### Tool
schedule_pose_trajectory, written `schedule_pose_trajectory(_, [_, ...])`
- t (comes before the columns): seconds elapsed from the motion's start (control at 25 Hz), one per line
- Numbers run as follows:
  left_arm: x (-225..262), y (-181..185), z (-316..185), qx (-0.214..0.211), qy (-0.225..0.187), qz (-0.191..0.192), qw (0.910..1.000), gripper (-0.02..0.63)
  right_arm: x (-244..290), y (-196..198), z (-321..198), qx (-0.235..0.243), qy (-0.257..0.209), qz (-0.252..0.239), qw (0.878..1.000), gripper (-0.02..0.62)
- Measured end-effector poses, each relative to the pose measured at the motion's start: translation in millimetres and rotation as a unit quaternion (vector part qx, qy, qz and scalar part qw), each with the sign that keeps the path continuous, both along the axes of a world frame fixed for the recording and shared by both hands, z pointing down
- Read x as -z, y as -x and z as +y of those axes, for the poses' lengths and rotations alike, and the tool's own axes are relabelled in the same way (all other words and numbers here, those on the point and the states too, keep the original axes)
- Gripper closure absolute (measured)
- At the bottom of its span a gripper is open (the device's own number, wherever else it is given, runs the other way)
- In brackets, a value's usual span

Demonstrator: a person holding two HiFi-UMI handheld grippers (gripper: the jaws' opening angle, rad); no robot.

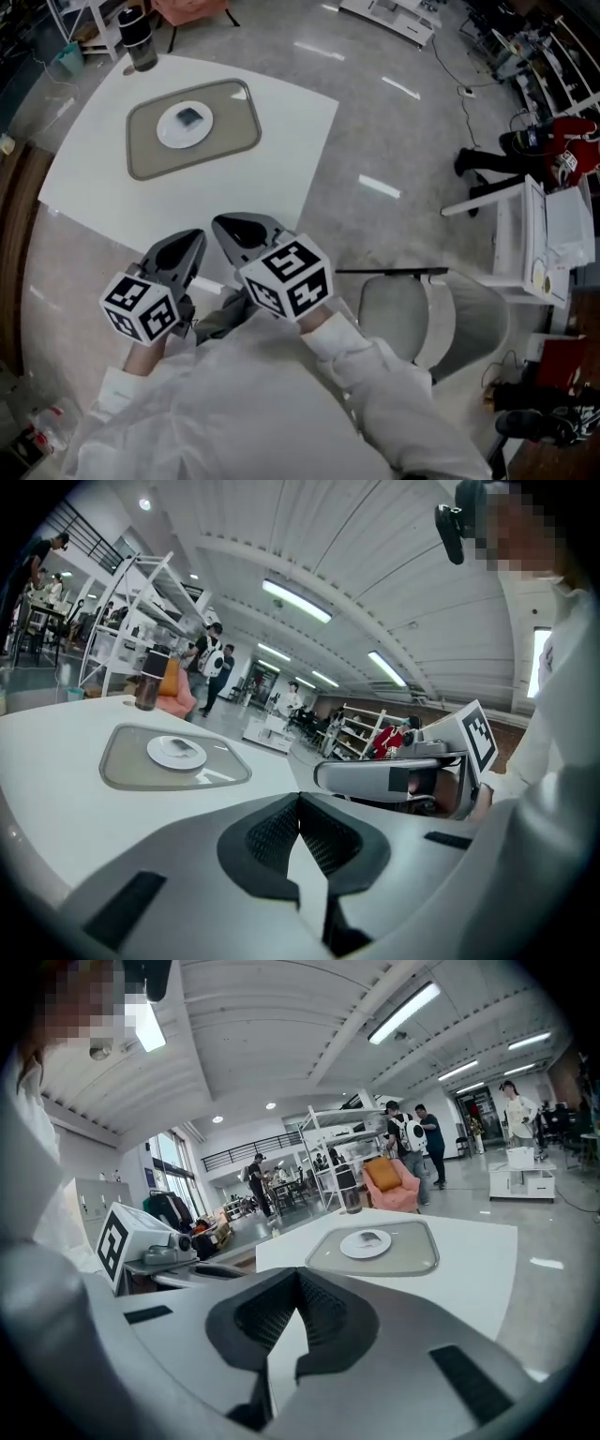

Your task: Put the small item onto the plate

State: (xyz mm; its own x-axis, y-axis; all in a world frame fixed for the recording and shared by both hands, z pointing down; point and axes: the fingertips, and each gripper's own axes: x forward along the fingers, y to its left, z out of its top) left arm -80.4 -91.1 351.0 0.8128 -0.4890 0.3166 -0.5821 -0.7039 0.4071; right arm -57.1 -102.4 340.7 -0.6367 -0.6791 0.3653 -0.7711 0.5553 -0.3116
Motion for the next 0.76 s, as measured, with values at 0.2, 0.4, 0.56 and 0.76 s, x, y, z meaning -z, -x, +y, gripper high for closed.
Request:
schedule_pose_trajectory(0.2, [-8.7, -4.5, 2.8, -0.012, 0.007, -0.004, 0.9999, 0.597, -9.2, -4.7, 0.4, 0.019, 0.017, 0.017, 1.000, 0.580])
schedule_pose_trajectory(0.4, [-14.2, -7.0, 6.6, -0.018, 0.018, -0.007, 0.9997, 0.597, -17.2, -7.0, 3.9, 0.043, 0.033, 0.039, 0.998, 0.581])
schedule_pose_trajectory(0.56, [-16.6, -7.5, 5.1, -0.020, 0.027, -0.009, 0.9994, 0.597, -24.0, -7.3, 9.7, 0.049, 0.048, 0.045, 0.997, 0.581])
schedule_pose_trajectory(0.76, [-18.1, -7.0, -3.4, -0.007, 0.024, -0.010, 0.9996, 0.597, -34.3, -3.8, 12.3, 0.079, 0.064, 0.045, 0.994, 0.581])
